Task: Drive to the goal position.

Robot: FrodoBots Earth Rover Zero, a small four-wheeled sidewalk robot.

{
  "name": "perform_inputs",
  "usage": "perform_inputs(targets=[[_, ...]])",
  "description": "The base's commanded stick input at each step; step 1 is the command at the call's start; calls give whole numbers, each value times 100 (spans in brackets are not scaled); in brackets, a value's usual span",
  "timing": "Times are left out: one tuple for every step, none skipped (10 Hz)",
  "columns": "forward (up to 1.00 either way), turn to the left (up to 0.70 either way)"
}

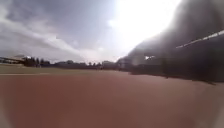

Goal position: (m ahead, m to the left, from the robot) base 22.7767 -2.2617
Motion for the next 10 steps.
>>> perform_inputs(targets=[[70, 0], [70, 0], [70, 0], [70, 0], [70, 0], [70, 0], [70, 0], [70, 0], [70, 0], [70, 0]])
